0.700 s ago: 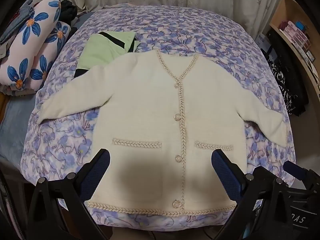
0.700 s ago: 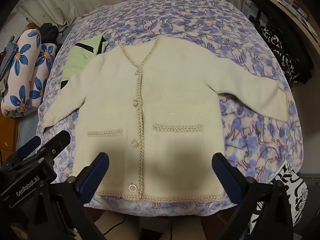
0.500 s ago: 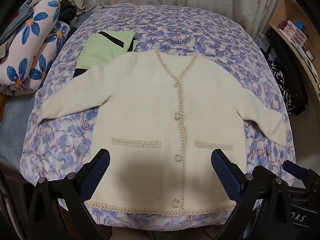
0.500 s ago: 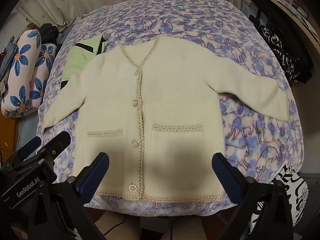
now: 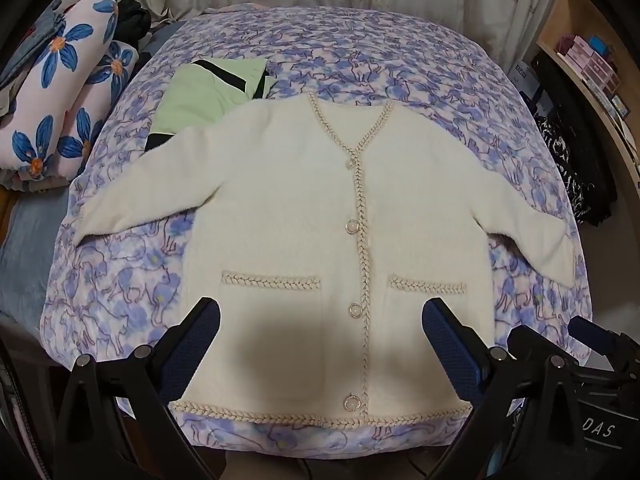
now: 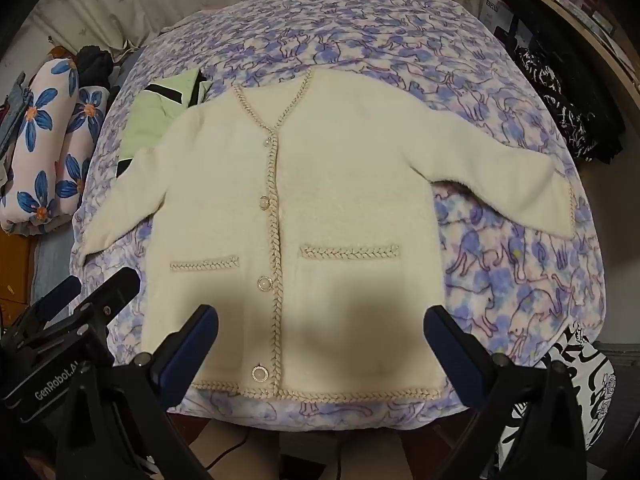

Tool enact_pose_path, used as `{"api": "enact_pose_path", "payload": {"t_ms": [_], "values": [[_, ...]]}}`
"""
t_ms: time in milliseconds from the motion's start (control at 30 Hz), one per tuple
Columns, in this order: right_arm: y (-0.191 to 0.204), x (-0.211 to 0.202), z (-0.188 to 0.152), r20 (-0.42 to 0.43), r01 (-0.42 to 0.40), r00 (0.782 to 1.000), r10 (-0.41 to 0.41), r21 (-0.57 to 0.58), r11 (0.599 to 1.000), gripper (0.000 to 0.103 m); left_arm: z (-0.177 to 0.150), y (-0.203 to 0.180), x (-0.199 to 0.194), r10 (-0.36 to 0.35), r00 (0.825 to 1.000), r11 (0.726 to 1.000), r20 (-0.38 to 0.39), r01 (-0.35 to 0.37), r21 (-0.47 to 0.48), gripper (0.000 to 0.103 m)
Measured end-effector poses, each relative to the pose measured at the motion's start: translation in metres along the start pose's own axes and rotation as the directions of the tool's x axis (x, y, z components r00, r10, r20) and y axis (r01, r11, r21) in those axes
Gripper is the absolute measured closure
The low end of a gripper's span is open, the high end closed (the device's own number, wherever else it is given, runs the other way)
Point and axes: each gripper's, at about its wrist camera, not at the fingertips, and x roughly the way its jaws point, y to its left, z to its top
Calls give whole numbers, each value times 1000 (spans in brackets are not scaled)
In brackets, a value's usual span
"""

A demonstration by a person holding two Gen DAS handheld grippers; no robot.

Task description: Fold large clothes

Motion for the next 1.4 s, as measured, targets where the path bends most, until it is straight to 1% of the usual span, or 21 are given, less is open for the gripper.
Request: {"api": "enact_pose_path", "payload": {"t_ms": [633, 1400], "values": [[5, 2, -2, -15, 7, 1000, -7, 4, 1000, 0, -7, 3, 2, 8, 1000, 1000, -13, -8, 4, 3], [6, 3, -4, -10, 6, 1000, -6, 8, 1000, 0, -10, 3, 3, 11, 1000, 1000, -11, -11, 10, 3]]}}
